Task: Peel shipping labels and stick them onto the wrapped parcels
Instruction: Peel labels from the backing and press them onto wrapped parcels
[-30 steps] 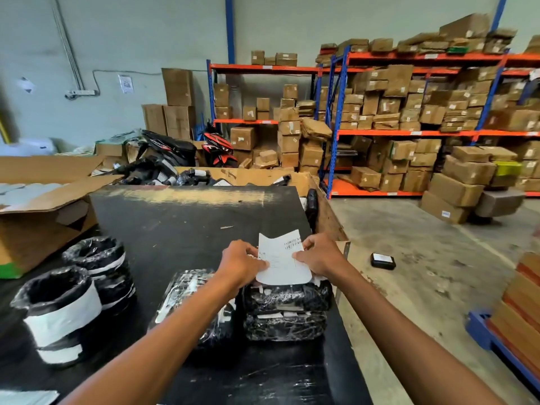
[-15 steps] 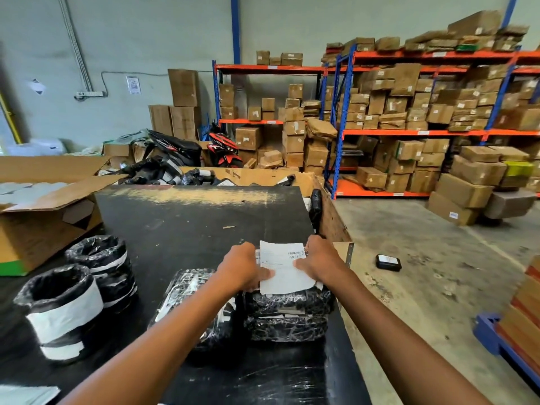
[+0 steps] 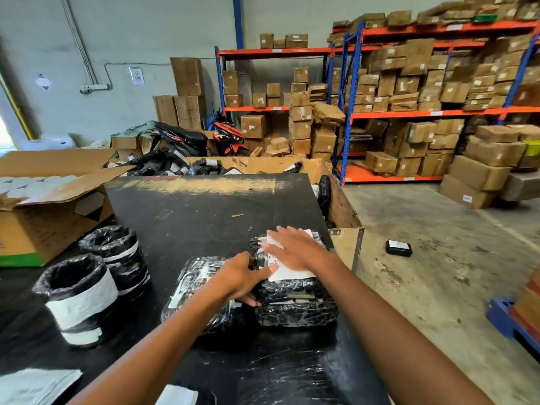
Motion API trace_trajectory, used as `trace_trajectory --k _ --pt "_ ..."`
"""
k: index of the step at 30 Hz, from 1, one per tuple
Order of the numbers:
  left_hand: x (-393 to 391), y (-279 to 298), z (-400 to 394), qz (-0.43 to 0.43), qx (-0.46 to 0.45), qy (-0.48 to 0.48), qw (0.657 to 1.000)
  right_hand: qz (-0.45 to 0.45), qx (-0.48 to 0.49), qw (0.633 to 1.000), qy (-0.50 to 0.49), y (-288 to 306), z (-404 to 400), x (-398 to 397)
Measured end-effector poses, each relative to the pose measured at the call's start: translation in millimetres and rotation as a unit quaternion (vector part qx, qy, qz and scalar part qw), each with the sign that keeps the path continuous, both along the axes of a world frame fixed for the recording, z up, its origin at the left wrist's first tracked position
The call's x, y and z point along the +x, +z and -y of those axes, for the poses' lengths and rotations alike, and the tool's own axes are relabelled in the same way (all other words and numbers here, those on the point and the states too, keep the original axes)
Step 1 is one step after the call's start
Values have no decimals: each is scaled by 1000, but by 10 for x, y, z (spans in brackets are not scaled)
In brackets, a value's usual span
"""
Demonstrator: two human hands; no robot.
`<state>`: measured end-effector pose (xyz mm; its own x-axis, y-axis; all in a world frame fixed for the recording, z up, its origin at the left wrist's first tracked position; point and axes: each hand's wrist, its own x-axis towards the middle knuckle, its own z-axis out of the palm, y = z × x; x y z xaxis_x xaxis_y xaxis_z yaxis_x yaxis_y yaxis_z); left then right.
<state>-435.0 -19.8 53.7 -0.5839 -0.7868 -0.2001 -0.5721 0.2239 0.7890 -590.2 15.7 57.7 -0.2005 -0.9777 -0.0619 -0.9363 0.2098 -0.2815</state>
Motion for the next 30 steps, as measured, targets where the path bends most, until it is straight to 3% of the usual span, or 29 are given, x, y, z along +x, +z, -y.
trace_trajectory --k 5,9,13,21,30 --pt "13 -33 -48 -15 -5 22 1000 26 6 987 -159 -78 -123 -212" --pt "6 -74 -76 -29 -33 33 998 165 -2 964 -209 -127 -472 -236" --pt "6 -82 -81 -50 -46 37 997 306 -98 926 -200 -281 -918 -128" --pt "240 9 -256 -112 -104 26 988 301 -241 909 -159 -209 -1286 98" --pt "886 137 -928 -161 -135 -30 977 287 -286 906 -124 -23 -1976 635"
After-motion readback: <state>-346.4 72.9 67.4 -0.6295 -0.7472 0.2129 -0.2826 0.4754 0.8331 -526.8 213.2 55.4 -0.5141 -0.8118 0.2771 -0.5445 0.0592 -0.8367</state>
